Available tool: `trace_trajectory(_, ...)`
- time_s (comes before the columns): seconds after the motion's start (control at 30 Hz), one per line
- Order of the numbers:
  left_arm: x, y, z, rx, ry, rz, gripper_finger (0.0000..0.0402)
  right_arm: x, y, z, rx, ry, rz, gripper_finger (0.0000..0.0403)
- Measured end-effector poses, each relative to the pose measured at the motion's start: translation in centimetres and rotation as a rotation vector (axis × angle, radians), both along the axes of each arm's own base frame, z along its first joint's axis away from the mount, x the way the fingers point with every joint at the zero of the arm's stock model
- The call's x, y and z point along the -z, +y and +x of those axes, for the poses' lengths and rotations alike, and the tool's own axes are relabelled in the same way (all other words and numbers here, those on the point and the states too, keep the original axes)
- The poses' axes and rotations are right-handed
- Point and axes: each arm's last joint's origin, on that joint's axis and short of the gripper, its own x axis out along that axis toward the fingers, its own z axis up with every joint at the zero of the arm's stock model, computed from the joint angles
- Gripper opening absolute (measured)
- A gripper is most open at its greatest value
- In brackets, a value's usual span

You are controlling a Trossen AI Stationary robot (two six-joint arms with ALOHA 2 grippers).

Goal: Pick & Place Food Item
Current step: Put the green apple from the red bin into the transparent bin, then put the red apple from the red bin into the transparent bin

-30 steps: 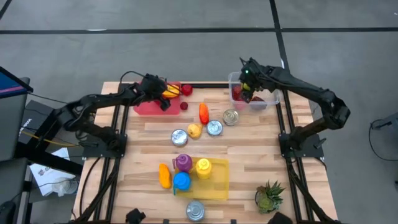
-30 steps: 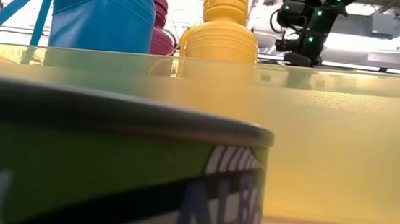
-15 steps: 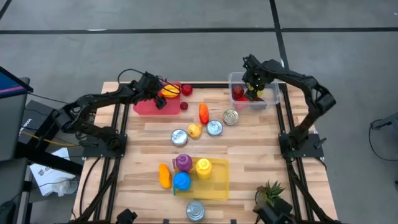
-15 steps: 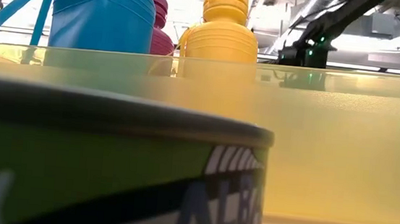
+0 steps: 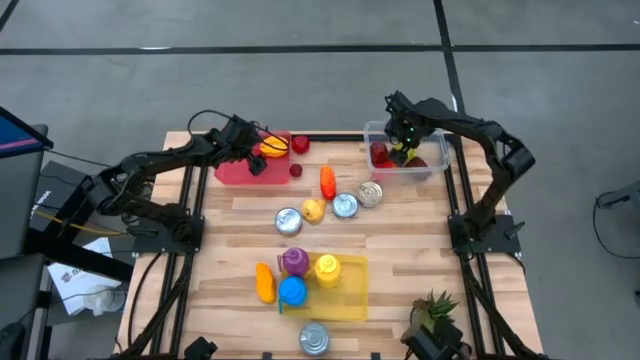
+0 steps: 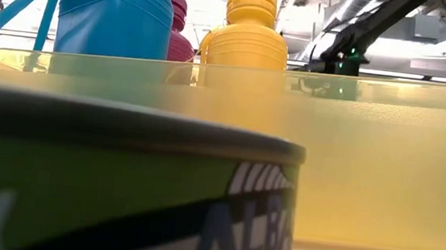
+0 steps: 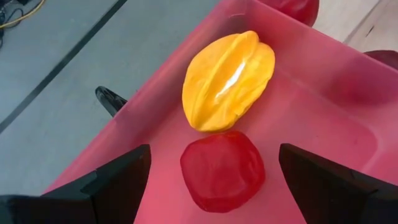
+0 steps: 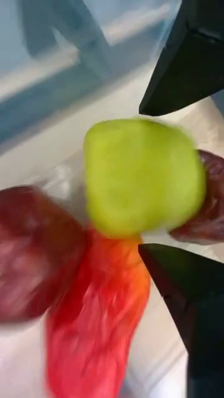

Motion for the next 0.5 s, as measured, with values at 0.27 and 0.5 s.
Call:
trace_trajectory(0.27, 0.0, 0.0, 0.0, -0.006, -0.004, -0.005, 0.0347, -4.7, 2.9, 0.0, -0.051, -0.114, -0.125, 0.0345)
trace_trajectory(0.5, 0.2, 0.0, -0.3, 0.003, -0.026, -0.057, 0.0347, -8.0, 6.2, 0.3, -0.107, -0.213, -0.205, 0.0363)
